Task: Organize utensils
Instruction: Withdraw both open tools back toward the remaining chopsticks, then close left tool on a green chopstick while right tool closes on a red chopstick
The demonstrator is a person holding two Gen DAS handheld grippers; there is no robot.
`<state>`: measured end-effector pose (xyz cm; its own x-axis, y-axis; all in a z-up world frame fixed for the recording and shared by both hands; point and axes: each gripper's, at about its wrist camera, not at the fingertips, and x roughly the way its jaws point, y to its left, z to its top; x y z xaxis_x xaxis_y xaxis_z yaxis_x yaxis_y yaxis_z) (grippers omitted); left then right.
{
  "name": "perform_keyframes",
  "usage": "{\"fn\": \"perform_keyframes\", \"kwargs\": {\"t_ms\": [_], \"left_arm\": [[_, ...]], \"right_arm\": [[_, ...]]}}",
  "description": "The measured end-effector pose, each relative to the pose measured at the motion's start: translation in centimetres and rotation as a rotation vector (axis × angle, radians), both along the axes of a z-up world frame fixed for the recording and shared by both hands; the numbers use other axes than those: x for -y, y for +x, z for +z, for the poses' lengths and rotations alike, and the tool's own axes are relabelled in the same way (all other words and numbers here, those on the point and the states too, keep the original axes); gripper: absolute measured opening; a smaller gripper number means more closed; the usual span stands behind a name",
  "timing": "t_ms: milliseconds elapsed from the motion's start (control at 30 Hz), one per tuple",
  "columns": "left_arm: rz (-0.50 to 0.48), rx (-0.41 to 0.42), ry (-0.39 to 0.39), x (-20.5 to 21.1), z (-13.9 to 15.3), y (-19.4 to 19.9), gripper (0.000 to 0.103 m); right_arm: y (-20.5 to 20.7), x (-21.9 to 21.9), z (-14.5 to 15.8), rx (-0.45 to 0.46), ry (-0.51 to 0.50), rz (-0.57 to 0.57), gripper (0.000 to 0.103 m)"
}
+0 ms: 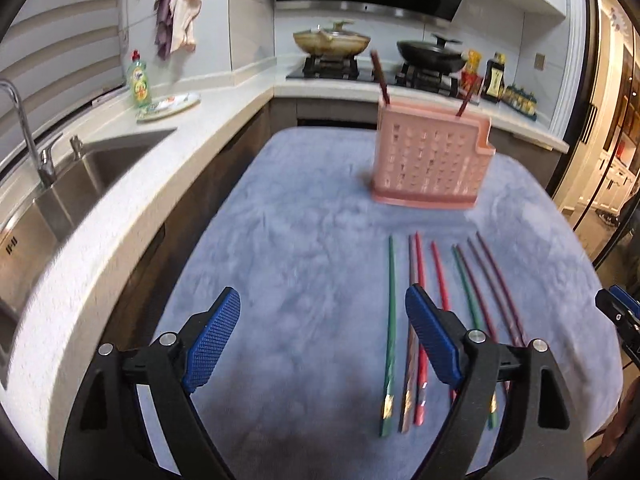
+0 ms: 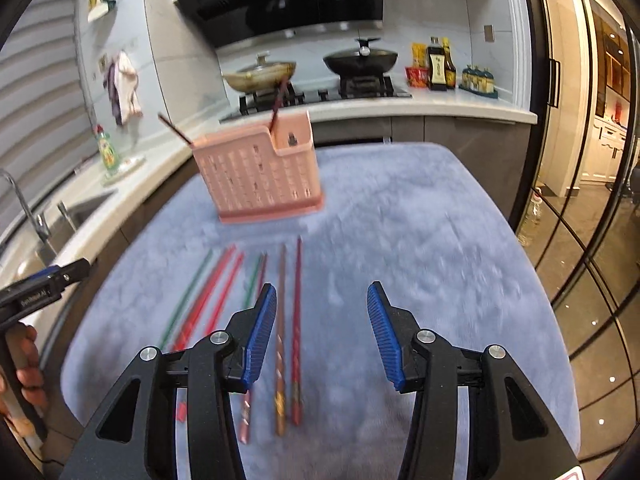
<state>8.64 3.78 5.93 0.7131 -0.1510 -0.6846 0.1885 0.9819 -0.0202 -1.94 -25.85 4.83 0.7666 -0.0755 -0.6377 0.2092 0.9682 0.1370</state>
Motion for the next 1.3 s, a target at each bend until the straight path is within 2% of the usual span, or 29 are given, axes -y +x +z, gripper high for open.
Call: {"fn": "perform_keyframes", "kwargs": {"t_ms": [267, 400, 467, 667, 767, 1167, 1300], "left_arm": [[0.006, -0.085, -0.004, -0.2, -4.2, -1.7, 0.081], [0.004, -0.098, -0.005, -0.2, -5.1, -2.2, 0.081], [0.004, -0.104, -0.002, -0.2, -5.6, -2.3, 0.081], [0.006, -0.126, 0.000, -0.4, -6.3, -2.4, 0.081], [0.005, -0.134, 0.000, -0.4, -6.5, -2.5, 0.081], [-0.013, -0.152, -0.001, 0.0, -7.0, -2.8, 0.081], [-0.026, -0.163, -0.004, 0.2, -7.3, -3.0, 0.081]], "right_arm": [[-0.4, -1.4, -4.8, -0.095, 0.015, 0.031, 0.042], [-0.1, -2.2, -6.2, -0.135, 0.000, 0.047, 0.026], [-0.1, -2.4, -6.6, -0.147, 0.001, 0.055, 0.024], [0.0, -2.9, -6.8, -0.155, 0.001, 0.073, 0.021], [0.2, -3.1, -7.0, -0.166, -0.004, 0.079, 0.014], [0.3, -3.6, -7.8, -0.181, -0.011, 0.090, 0.014], [0.2, -3.4, -7.8, -0.182, -0.015, 0.080, 0.007]]}}
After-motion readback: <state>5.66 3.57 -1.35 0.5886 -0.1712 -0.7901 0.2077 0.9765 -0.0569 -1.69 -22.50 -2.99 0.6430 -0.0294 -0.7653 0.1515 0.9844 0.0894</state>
